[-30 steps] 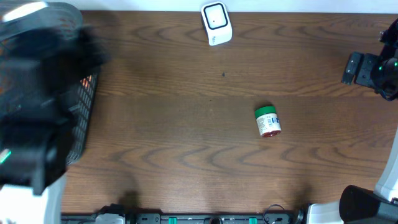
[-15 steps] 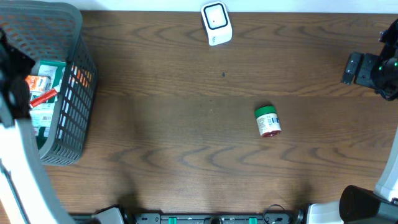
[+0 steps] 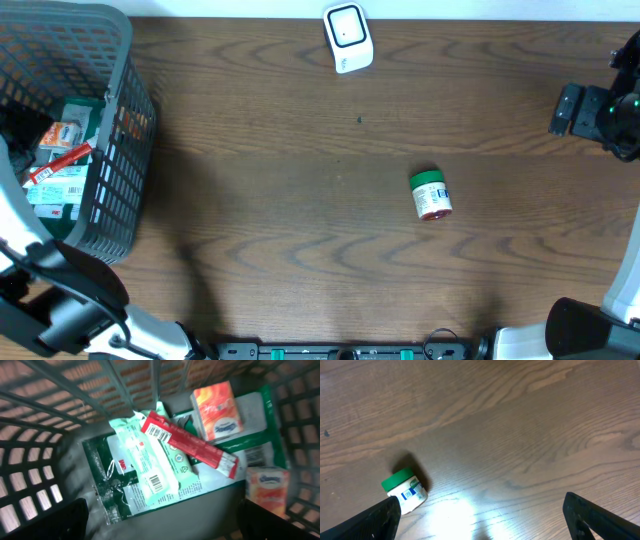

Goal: Scan the item barcode

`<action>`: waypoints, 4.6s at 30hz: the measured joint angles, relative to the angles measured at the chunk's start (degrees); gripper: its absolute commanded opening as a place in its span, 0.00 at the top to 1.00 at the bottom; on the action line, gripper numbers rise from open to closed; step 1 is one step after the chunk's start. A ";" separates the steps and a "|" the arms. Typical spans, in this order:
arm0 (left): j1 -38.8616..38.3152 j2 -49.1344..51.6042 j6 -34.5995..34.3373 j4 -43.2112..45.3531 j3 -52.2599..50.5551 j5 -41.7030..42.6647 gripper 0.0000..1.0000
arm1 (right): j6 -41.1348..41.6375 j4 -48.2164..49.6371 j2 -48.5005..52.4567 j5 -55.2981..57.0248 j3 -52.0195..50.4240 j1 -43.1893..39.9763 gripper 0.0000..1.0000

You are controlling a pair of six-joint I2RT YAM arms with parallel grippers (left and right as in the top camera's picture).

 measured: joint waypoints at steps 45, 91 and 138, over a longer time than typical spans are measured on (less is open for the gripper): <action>0.20 16.00 -9.01 11.54 -8.22 -0.85 0.56 | 0.00 0.00 0.00 0.00 0.00 0.00 0.01; 0.20 12.52 -7.67 24.48 -16.85 2.69 0.23 | 0.00 0.00 0.00 0.00 0.00 0.00 0.01; 0.68 -2.60 -4.92 20.87 -23.89 3.89 0.63 | 0.00 0.02 0.00 0.02 0.00 0.00 0.01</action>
